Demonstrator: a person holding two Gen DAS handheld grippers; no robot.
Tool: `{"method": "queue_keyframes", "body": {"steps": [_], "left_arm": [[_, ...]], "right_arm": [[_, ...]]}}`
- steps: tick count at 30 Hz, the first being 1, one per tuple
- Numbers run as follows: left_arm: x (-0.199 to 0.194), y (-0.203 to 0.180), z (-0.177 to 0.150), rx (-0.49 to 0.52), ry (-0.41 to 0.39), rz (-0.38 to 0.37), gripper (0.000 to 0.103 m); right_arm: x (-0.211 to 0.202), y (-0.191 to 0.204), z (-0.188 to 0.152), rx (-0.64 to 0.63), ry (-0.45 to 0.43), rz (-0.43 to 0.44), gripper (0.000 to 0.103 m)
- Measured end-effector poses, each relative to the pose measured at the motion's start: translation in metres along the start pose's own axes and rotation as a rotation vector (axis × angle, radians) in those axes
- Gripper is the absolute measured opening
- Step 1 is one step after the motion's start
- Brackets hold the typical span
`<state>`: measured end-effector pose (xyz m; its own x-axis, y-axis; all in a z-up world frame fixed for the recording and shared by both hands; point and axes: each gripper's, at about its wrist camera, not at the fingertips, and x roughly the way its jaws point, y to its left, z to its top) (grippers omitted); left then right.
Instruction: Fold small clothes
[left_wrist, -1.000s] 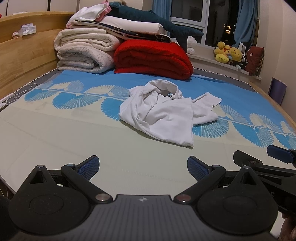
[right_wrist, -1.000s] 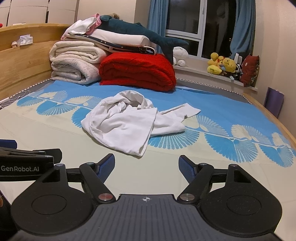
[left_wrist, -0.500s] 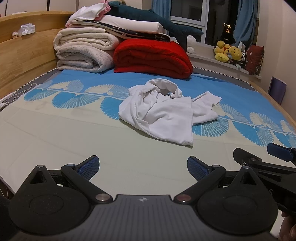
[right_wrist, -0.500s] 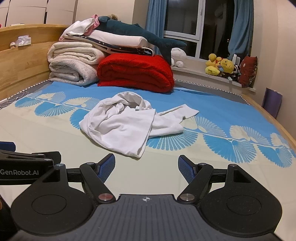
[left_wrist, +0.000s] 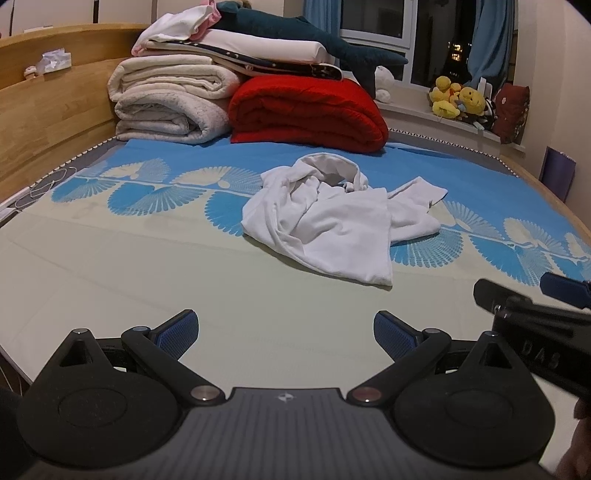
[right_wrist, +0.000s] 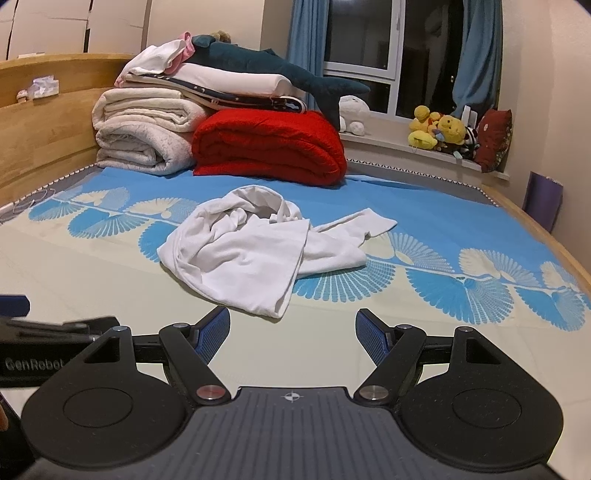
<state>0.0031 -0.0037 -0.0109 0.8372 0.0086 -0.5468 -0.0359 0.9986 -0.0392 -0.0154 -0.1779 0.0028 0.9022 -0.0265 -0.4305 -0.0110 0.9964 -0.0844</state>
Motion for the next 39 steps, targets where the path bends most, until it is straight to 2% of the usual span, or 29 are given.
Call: {"method": "queue_keyframes", "body": {"steps": [3,5,9,11,13,14,15,16,17,19,24,28,31,33,34,37,39], "left_arm": [[0.001,-0.001,-0.002,0.018,0.027,0.013,0.102],[0.002,-0.003,-0.004,0.029,0.069,0.019,0.102],[0.004,-0.005,-0.009,0.046,0.072,0.014,0.100],[0.004,-0.007,-0.012,0.054,0.074,-0.001,0.093],[0.007,-0.009,-0.014,0.069,0.089,-0.029,0.069],[0.011,-0.008,-0.014,0.056,0.117,-0.069,0.061],[0.015,-0.008,-0.015,0.036,0.143,-0.107,0.046],[0.020,-0.008,-0.015,0.027,0.169,-0.134,0.036],[0.026,-0.009,-0.014,0.024,0.186,-0.151,0.032],[0.038,-0.016,-0.011,0.030,0.196,-0.162,0.025],[0.086,-0.035,-0.003,0.010,0.234,-0.149,0.025],[0.151,-0.040,0.001,-0.158,0.330,-0.164,0.026],[0.198,-0.035,0.003,-0.432,0.400,-0.213,0.028],[0.225,-0.036,0.006,-0.548,0.415,-0.204,0.035],[0.235,-0.038,0.008,-0.587,0.427,-0.202,0.039],[0.265,-0.044,0.010,-0.679,0.444,-0.186,0.039],[0.277,-0.049,0.016,-0.698,0.434,-0.175,0.035]], "right_arm": [[0.001,-0.003,0.003,0.032,0.014,0.018,0.077],[0.000,-0.005,0.006,0.055,-0.013,0.026,0.077],[-0.002,-0.013,0.012,0.068,-0.027,0.020,0.077],[-0.003,-0.020,0.015,0.085,-0.024,0.017,0.077],[-0.002,-0.029,0.019,0.092,-0.023,0.007,0.076],[-0.001,-0.033,0.021,0.092,-0.023,0.000,0.068],[-0.001,-0.039,0.022,0.108,-0.018,0.004,0.061],[0.000,-0.045,0.024,0.127,-0.007,0.008,0.045],[0.002,-0.051,0.024,0.145,0.003,0.010,0.033],[0.004,-0.065,0.026,0.176,0.015,-0.007,0.024],[0.009,-0.097,0.026,0.287,0.043,-0.024,0.024],[0.013,-0.112,0.023,0.301,0.070,-0.057,0.025],[0.011,-0.117,0.022,0.277,0.071,-0.054,0.025],[0.010,-0.123,0.020,0.267,0.067,-0.057,0.025],[0.011,-0.127,0.019,0.269,0.073,-0.058,0.025],[0.013,-0.140,0.016,0.284,0.085,-0.080,0.025],[0.014,-0.148,0.016,0.293,0.087,-0.099,0.025]]}}
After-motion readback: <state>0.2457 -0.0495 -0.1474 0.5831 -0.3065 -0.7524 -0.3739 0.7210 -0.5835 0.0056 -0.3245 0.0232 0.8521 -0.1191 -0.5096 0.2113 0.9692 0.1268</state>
